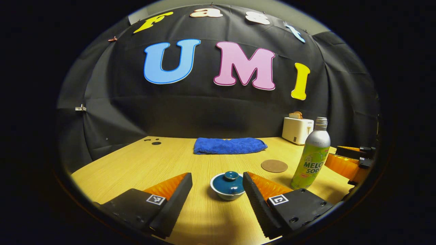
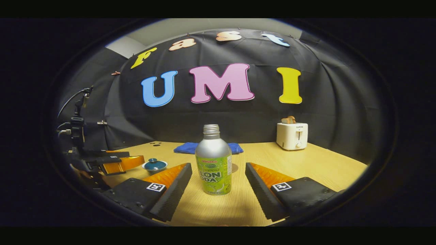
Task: Open the teacup lid with one hand, grasp the water bottle and pour water into the teacup with the other hand; after pouring, place the water bottle on the coaster and then close the teacup lid.
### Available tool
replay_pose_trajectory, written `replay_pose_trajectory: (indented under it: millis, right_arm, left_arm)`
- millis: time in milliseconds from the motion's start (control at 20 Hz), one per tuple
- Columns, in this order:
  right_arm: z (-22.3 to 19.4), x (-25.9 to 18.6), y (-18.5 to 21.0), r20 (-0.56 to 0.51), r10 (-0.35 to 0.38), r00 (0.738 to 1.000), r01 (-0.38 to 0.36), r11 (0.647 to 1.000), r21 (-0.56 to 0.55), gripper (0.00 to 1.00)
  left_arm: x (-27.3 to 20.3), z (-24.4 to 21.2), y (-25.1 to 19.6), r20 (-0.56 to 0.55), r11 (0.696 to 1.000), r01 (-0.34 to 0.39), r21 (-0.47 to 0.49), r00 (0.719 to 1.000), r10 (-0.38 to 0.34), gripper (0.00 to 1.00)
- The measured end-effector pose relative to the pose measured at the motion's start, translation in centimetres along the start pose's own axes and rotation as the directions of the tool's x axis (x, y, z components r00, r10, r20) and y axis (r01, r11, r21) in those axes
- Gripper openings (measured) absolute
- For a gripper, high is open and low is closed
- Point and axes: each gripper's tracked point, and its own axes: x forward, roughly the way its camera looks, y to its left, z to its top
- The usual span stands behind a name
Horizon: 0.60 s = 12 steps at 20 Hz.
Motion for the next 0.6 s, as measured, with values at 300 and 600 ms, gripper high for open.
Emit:
replay_pose_trajectory:
  millis: [300, 600]
  right_arm:
    - [-0.5, 0.3, -1.3, -0.005, -0.027, 1.000, 0.027, 1.000, -0.005, 0.98]
    - [-0.9, 0.5, -2.3, -0.014, -0.033, 0.999, 0.034, 0.999, 0.027, 0.98]
  left_arm:
    - [4.6, 0.3, -2.1, -0.018, 0.993, 0.056, 0.100, 0.998, -0.055, 0.88]
    - [7.2, -0.6, -2.8, -0.063, 0.988, 0.071, 0.139, 0.996, -0.063, 0.67]
